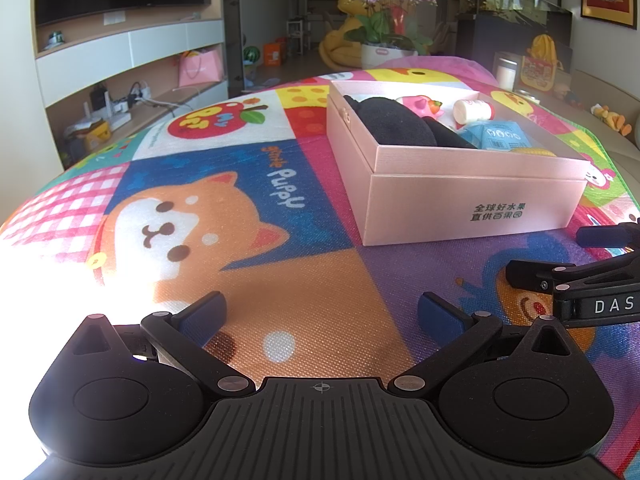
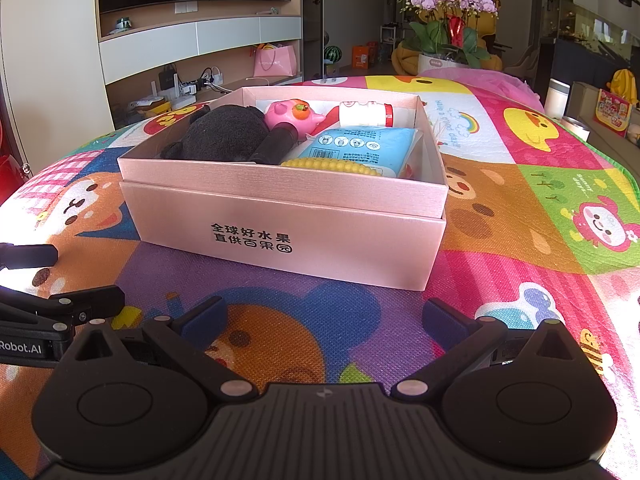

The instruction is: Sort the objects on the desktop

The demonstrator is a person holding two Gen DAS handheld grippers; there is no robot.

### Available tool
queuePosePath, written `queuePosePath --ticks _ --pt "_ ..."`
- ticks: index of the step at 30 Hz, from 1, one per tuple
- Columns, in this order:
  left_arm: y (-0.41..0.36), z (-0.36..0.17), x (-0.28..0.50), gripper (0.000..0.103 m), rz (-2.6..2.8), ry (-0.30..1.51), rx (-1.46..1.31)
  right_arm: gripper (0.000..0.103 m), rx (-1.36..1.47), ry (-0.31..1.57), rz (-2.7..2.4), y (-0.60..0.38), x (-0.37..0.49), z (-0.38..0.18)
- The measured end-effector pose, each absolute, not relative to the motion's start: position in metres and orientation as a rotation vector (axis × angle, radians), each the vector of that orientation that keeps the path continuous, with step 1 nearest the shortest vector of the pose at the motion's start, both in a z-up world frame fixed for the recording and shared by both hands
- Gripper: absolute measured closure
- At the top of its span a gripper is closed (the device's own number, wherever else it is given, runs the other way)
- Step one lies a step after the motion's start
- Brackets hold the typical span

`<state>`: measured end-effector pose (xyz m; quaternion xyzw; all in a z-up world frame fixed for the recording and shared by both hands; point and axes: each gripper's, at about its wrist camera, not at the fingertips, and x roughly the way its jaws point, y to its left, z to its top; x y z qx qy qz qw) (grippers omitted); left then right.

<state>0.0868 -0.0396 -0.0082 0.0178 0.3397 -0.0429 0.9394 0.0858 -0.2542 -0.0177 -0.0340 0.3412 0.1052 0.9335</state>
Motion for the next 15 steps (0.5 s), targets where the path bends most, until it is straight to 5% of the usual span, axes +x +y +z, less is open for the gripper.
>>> queuePosePath --ticks 15 --pt "-0.0398 -0.0089 0.0882 0.000 -0.087 0.692 0.042 0.000 -0.070 0.698 0.215 -0.2541 0.0858 -0.0178"
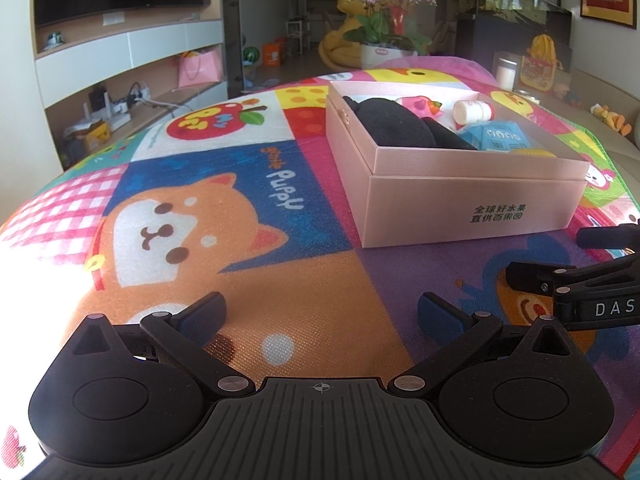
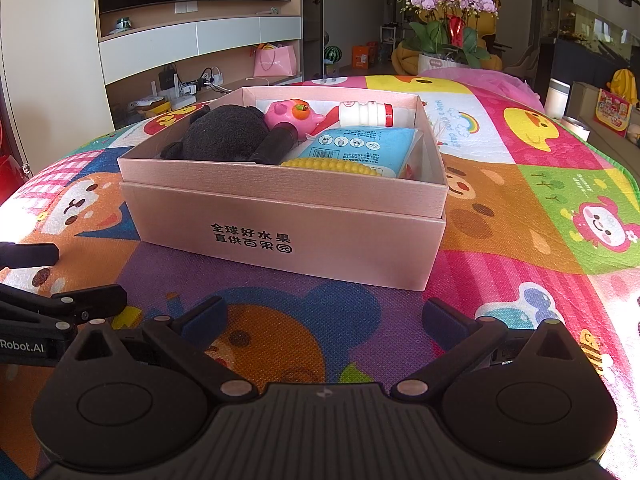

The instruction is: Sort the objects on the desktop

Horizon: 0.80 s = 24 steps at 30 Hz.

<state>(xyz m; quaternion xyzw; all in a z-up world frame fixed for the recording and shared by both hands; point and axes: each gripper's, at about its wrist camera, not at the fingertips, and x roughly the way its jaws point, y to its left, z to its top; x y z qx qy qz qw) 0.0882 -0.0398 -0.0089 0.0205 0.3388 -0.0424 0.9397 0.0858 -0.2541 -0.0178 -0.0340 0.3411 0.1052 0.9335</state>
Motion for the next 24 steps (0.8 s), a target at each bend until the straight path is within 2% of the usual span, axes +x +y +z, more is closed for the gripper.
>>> queuePosePath --ticks 7,24 --pt "-0.0426 -0.0034 0.0916 0.000 -0.062 0.755 0.016 0.000 -0.070 0.698 0.215 -0.2541 0.0858 -0.0177" --pt "-0.0453 -0.0057 0.0854 0.000 -0.035 0.724 0.009 0.000 -0.069 0.698 0.215 -0.2541 0.0858 -0.0178"
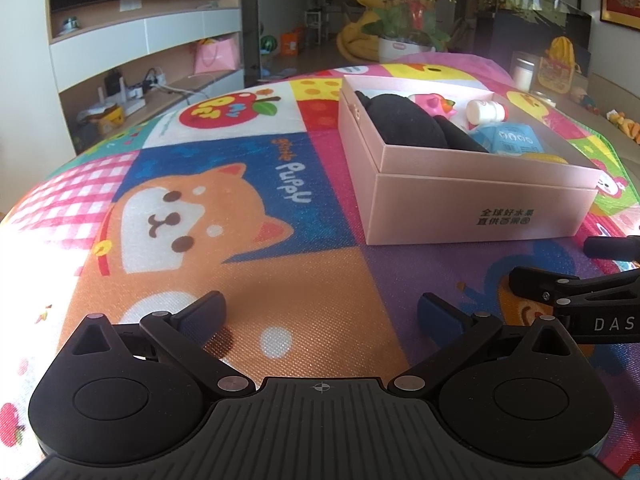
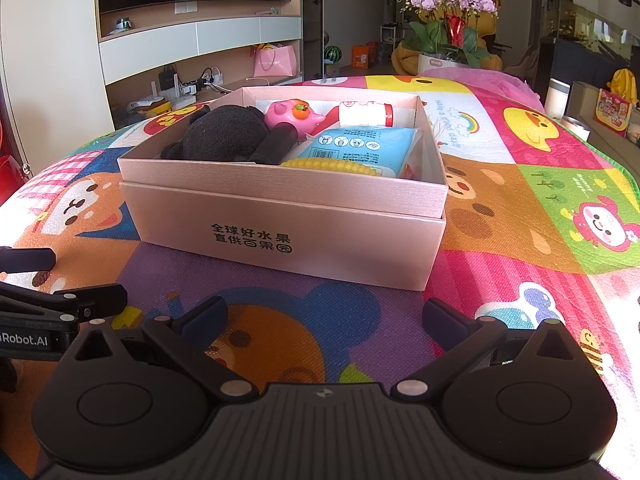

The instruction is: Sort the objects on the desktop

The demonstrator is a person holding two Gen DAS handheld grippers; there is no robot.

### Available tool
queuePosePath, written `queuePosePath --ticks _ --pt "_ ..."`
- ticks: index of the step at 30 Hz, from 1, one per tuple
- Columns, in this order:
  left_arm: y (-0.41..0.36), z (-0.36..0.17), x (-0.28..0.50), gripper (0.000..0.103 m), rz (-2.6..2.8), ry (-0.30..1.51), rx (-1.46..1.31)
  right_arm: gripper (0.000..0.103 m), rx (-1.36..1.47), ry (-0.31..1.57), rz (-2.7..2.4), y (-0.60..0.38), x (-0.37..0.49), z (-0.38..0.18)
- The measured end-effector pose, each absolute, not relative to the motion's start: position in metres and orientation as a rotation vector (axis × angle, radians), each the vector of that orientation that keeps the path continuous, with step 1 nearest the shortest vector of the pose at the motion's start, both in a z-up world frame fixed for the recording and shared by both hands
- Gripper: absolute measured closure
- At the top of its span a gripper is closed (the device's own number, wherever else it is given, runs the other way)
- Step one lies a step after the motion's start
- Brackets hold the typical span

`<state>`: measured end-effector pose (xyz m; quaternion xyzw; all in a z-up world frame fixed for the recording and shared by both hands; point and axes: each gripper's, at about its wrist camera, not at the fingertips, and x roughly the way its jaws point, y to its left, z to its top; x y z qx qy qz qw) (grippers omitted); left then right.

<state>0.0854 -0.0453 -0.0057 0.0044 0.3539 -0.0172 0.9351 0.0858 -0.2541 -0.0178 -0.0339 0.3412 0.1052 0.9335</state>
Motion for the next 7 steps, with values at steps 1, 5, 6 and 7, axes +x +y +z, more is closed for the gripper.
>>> queuePosePath --ticks 1,5,6,7 --pt "-0.0452 -0.0057 0.0856 0.000 -0.035 0.724 0.009 0.000 -0.070 0.698 0.215 -0.2543 0.0857 -0.0177" --pt "-0.0452 -0.0057 0.0857 0.000 -0.036 0.724 0.008 0.000 -0.069 0.698 0.215 -0.2543 0.0857 -0.0178" --pt "-0.0451 -0.0057 0.0854 0.000 -0.036 0.724 0.007 0.000 -0.069 0.698 0.215 -0.2541 0.0858 -0.0178" --pt "-0.0453 -0.0057 0.0857 0.000 -0.035 0.724 0.008 0.000 -0.069 0.698 0.215 -0.2544 0.0857 -0.0177"
